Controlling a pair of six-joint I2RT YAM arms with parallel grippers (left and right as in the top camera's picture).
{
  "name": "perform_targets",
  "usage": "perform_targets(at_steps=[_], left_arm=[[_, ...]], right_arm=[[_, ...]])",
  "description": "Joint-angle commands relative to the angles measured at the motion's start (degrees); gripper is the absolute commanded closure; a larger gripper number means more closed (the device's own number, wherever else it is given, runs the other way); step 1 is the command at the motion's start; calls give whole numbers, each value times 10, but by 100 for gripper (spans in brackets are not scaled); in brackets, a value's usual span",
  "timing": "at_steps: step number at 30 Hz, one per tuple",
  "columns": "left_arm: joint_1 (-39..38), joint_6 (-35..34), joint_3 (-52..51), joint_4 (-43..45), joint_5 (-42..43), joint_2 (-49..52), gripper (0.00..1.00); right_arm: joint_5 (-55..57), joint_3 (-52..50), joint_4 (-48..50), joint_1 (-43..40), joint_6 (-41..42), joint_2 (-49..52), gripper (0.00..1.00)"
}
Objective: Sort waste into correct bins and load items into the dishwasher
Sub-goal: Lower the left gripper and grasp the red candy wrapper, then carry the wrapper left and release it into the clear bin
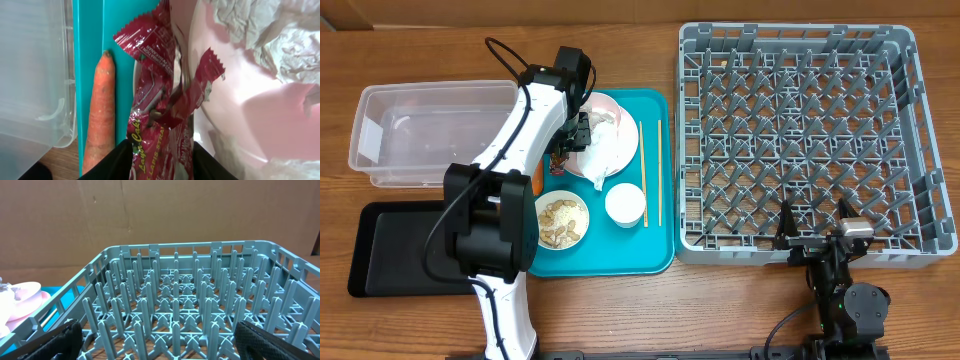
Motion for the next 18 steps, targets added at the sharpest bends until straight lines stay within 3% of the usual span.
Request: perform_targets(at_steps=[1,7,12,17,18], left_arm=[[4,-4,-4,9,-8,5,61],[4,-4,-21,16,-8,5,61],[4,-4,-21,17,-8,5,70],[4,-4,-23,13,-8,5,96],[4,-4,-23,11,-8,5,96]], right_arm=[[5,-6,3,4,-2,-1,0],[5,-6,3,4,-2,-1,0],[5,-6,3,4,-2,-1,0],[5,-6,3,4,-2,-1,0],[5,-6,3,4,-2,-1,0]])
